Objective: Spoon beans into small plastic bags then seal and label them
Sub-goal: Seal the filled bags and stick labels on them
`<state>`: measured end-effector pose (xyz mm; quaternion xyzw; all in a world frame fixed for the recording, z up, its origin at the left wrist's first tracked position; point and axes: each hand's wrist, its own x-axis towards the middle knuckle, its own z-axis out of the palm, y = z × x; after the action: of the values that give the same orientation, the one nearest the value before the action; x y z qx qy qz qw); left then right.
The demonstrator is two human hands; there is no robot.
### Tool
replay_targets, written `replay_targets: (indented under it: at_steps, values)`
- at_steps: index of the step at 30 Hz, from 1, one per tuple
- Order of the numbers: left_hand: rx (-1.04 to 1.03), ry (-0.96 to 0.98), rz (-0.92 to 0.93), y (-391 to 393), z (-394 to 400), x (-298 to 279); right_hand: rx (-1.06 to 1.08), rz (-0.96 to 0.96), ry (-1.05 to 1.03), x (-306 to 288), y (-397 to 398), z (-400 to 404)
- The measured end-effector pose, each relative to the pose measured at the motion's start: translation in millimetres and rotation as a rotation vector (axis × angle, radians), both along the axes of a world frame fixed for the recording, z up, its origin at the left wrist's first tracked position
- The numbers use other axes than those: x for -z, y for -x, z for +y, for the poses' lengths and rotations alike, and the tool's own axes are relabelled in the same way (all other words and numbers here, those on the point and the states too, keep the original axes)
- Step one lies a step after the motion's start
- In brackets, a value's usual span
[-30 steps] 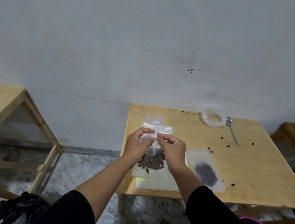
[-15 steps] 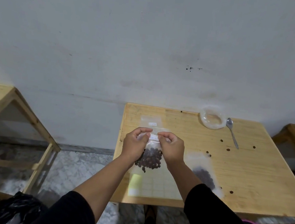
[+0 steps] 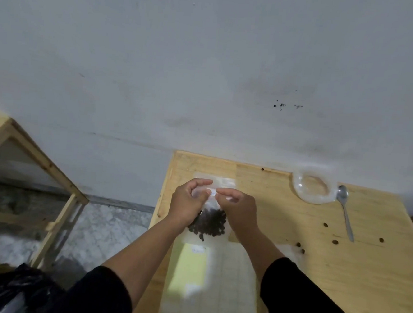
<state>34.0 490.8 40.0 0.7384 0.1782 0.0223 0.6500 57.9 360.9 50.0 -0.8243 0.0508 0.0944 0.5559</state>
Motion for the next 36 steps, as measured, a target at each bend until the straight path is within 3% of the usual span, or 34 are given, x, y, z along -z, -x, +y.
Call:
replay_targets:
  at_steps: [8,17,22,26,33,36]
  values:
    - [0.000,-0.019,0.081,-27,-3,28,0.025,0.074,0.007,26,-29,-2]
    - [-0.089,-0.151,0.199,-50,-7,45,-0.027,0.072,0.170,48,-52,-4]
    - [-0.016,-0.289,0.225,-50,-5,53,-0.086,0.039,0.253,56,-54,-3]
    - [0.110,-0.507,0.237,-44,-2,53,-0.186,-0.050,0.435,60,-49,-3]
    - [0.205,-0.714,0.159,-25,-2,38,-0.428,-0.247,0.757,49,-24,-12]
    - [0.248,-0.760,0.072,-12,-3,28,-0.414,-0.323,0.872,26,-7,-12]
